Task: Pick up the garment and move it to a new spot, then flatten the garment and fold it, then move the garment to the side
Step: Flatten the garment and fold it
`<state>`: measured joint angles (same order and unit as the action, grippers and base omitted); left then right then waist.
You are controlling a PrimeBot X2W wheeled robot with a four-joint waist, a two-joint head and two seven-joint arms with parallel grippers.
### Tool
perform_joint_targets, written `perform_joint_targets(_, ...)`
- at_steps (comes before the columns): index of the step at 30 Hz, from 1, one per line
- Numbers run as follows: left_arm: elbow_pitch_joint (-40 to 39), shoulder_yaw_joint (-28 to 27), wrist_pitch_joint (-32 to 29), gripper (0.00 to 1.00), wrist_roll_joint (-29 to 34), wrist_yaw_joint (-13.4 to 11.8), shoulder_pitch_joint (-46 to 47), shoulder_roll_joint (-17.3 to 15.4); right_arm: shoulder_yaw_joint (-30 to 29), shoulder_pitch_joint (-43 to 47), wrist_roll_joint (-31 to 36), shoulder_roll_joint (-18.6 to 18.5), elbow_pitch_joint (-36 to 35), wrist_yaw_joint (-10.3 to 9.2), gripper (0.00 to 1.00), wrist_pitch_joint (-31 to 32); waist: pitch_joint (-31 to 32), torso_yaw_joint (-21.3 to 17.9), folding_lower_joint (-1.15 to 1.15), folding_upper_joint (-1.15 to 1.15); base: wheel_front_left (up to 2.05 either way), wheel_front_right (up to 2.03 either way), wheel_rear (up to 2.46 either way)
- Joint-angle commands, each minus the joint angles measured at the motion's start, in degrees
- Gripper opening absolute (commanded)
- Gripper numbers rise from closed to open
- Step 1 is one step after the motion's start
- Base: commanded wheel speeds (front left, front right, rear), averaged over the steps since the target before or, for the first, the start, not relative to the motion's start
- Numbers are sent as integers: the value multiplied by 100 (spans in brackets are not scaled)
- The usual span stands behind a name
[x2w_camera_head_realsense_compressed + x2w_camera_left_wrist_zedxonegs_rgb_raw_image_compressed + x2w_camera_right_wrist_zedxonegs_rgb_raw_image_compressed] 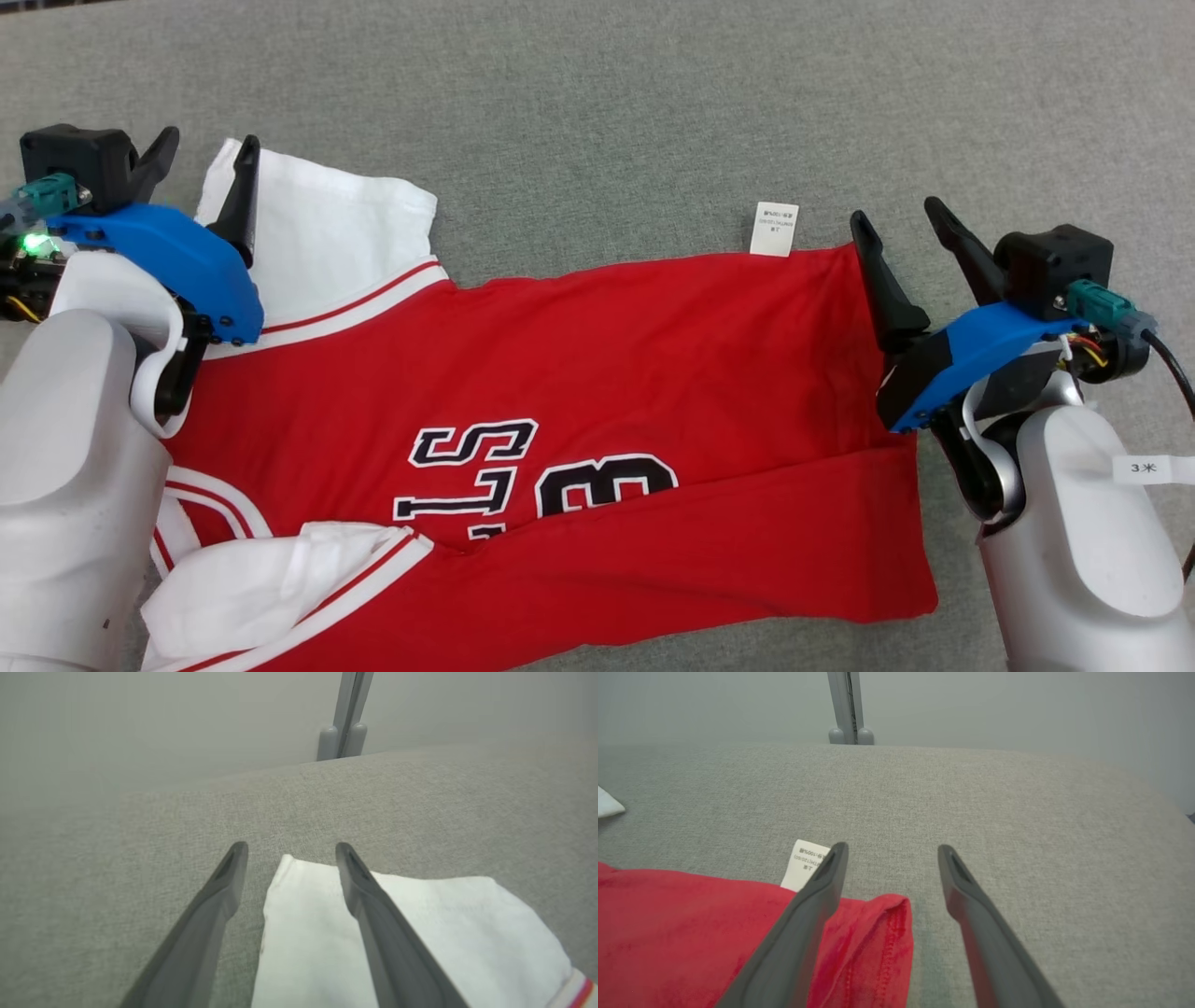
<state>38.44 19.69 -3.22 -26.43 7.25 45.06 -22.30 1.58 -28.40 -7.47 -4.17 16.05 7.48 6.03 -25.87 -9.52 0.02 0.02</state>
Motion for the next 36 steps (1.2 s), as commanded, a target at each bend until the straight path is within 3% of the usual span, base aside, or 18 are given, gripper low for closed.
perform_joint_targets(1,77,55,1,100,-64,28,140,-27,20,-138,-19,0,42,3,100,-53,-49,-25,-2,-2,0,0,0)
perform_joint_targets(17,914,837,-249,100,-700,26,418,-64,179,-393,-1,9,346,3,100,-62,-218,-139,-2,-2,0,0,0)
perform_joint_targets(18,938,892,-280,86,-731,26,429,-76,189,-393,-3,7,366,3,100,-46,-212,-142,-2,-2,0,0,0)
perform_joint_targets(20,1019,985,-279,0,-760,26,446,-119,213,-394,-20,7,395,3,100,5,-190,-149,-2,-2,0,0,0)
perform_joint_targets(36,964,1576,345,0,-1045,25,714,-33,141,-359,-189,-98,663,3,100,878,-73,116,-2,-2,0,0,0)
